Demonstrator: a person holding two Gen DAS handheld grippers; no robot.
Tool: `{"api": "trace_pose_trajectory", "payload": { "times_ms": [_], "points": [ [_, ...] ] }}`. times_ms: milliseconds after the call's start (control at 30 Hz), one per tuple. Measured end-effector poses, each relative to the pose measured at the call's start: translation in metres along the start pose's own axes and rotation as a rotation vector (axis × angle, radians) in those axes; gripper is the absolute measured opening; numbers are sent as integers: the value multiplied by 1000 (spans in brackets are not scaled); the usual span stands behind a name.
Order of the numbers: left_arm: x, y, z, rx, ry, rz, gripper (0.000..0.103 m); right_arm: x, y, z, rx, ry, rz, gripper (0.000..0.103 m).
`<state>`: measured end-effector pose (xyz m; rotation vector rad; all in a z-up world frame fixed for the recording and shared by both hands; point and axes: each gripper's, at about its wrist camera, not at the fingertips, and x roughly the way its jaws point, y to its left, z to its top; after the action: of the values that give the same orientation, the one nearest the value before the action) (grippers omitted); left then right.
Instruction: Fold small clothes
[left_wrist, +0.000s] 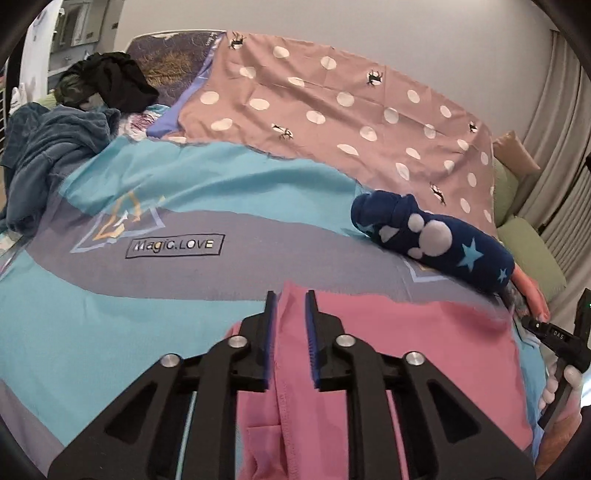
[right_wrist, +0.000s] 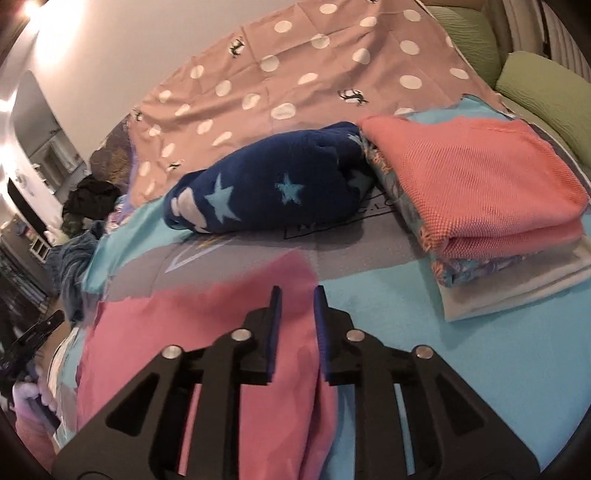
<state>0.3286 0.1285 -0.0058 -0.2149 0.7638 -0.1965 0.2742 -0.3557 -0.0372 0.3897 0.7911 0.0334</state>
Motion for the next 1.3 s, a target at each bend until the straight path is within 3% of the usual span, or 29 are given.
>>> {"api": "trace_pose_trajectory", "payload": {
  "times_ms": [67,300,367,433,600,633,667,700,733,833,900,967,1067,1100,1233,1300],
  "points": [
    [-2,5,-3,17,-7,-1,29,-2,-3,-2,-49,12,-14,27],
    [30,20,-16,-20,111,-46,32,13,-1,-7,-120,102,-16,35],
    [44,18,-16,-24,143,-55,33,21,1,-5,-123,119,-17,40],
    [57,12,-11,-10,160,-41,44,29,3,-1,-120,126,-21,41],
    [80,-8,1,53,177,-57,46,49,3,14,-103,128,-43,41],
    [85,-12,2,77,187,-42,45,53,3,16,-103,137,-37,39],
    [92,-16,2,97,204,-21,40,59,5,16,-114,151,-28,30],
    [96,-17,2,106,219,-17,11,61,8,16,-131,153,-35,3],
    [101,-17,2,106,235,-15,0,60,11,15,-151,131,-62,1],
    [87,-12,11,67,138,-8,0,49,15,18,-163,53,-87,1],
    [82,-5,17,49,83,38,0,54,10,21,-129,64,-85,2],
    [87,6,20,29,95,89,0,59,2,18,-99,100,-100,6],
    [75,15,13,-15,93,46,0,28,-7,1,-61,62,-79,14],
    [56,13,6,-1,66,20,1,11,-9,-9,-69,52,-72,14],
    [-14,13,-35,11,1,-82,30,-56,-17,-60,-103,68,7,19],
    [-44,16,-64,8,12,-109,37,-86,-22,-93,-107,101,31,24]
  ]
}}
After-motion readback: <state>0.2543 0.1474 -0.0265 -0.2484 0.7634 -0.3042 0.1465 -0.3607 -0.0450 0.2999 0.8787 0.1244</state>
